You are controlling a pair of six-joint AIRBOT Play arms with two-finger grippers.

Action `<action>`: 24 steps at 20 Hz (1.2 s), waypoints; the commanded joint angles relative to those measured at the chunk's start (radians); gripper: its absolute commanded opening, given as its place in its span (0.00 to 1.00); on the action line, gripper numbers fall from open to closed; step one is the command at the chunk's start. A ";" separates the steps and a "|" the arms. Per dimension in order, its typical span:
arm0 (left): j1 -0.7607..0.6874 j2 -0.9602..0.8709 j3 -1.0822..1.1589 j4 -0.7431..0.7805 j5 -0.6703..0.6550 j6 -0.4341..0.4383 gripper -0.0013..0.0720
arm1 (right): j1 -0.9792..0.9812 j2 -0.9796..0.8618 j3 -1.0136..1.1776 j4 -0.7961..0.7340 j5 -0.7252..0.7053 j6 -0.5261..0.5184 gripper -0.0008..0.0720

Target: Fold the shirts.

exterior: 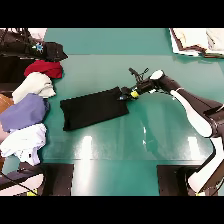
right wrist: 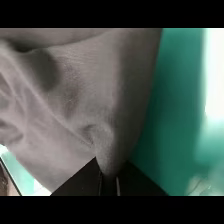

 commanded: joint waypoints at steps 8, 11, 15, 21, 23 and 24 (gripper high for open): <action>-0.026 -0.002 -0.001 -0.046 -0.028 -0.003 0.05 | -0.461 0.420 -0.241 -0.158 -0.105 -0.004 0.03; -0.100 -0.002 -0.001 -0.044 0.032 -0.003 0.05 | -0.738 0.603 -0.358 -0.277 -0.145 0.072 0.03; -0.193 -0.002 -0.001 -0.044 0.133 -0.003 0.05 | -1.093 0.776 -0.472 -0.341 -0.153 0.150 0.03; -0.239 -0.002 -0.001 -0.044 0.150 -0.003 0.05 | -1.353 0.883 -0.624 -0.342 -0.152 0.185 0.03; -0.239 -0.002 -0.001 -0.044 0.141 -0.003 0.05 | -1.365 0.890 -0.655 -0.388 -0.150 0.185 0.03; -0.239 -0.002 -0.001 -0.045 0.131 -0.003 0.05 | -1.365 0.883 -0.651 -0.444 -0.138 0.185 0.03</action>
